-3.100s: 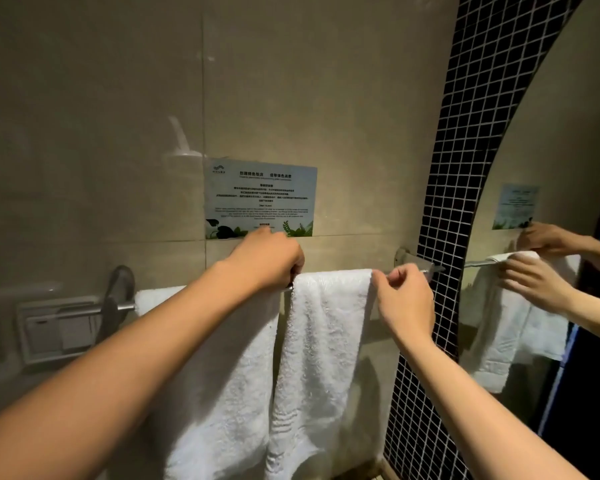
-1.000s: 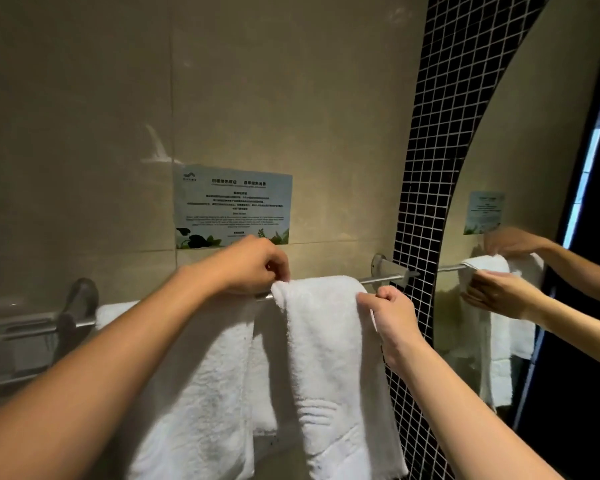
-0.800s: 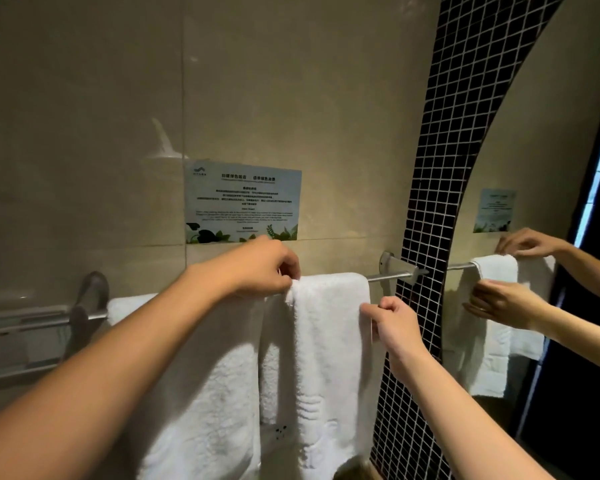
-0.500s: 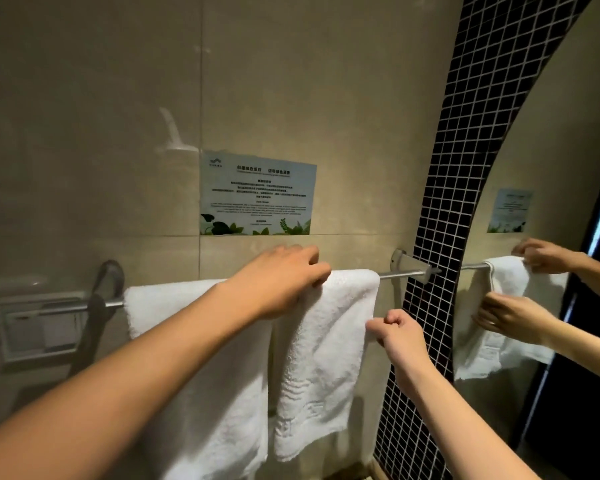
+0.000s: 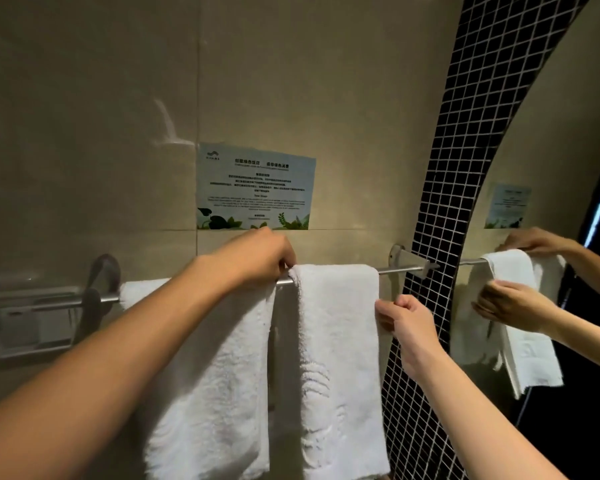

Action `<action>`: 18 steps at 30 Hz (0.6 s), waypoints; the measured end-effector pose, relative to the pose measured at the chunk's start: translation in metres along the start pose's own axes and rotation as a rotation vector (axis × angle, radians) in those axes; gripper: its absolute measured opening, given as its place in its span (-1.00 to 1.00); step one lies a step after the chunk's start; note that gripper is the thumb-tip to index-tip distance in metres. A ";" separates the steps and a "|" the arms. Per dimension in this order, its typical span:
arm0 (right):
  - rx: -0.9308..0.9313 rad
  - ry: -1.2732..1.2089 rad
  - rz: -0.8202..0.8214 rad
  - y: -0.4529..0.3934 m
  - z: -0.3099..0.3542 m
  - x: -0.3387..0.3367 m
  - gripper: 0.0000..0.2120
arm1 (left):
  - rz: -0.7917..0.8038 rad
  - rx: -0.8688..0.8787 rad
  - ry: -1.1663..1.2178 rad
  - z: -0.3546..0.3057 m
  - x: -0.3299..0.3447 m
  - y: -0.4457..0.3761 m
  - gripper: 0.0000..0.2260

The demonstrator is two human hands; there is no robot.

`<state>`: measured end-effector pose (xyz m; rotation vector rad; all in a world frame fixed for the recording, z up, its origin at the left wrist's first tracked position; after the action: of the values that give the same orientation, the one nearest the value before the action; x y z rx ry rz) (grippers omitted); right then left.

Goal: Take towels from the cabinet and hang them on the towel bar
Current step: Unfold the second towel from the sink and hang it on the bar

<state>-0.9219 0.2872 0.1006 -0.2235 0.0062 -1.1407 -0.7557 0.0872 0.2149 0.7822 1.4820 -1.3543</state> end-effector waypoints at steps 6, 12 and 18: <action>0.033 0.109 0.056 0.012 -0.028 0.011 -0.66 | 0.074 -0.017 0.035 -0.010 -0.006 0.003 -0.69; -0.024 0.138 -0.020 0.012 -0.018 0.015 -0.63 | -0.029 -0.026 -0.015 -0.017 -0.009 0.011 -0.81; -0.043 0.211 -0.083 0.012 -0.013 0.005 -0.69 | -0.143 0.000 -0.076 -0.027 -0.012 0.019 -0.88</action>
<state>-0.9102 0.2849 0.0867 -0.1418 0.2094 -1.2439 -0.7397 0.1191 0.2177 0.6280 1.5012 -1.4740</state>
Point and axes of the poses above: each hand's wrist, its own y-axis away from the middle knuckle, its own x-axis out of the palm, z = x × y, the point moved 4 cm from there along -y, towards the middle knuckle
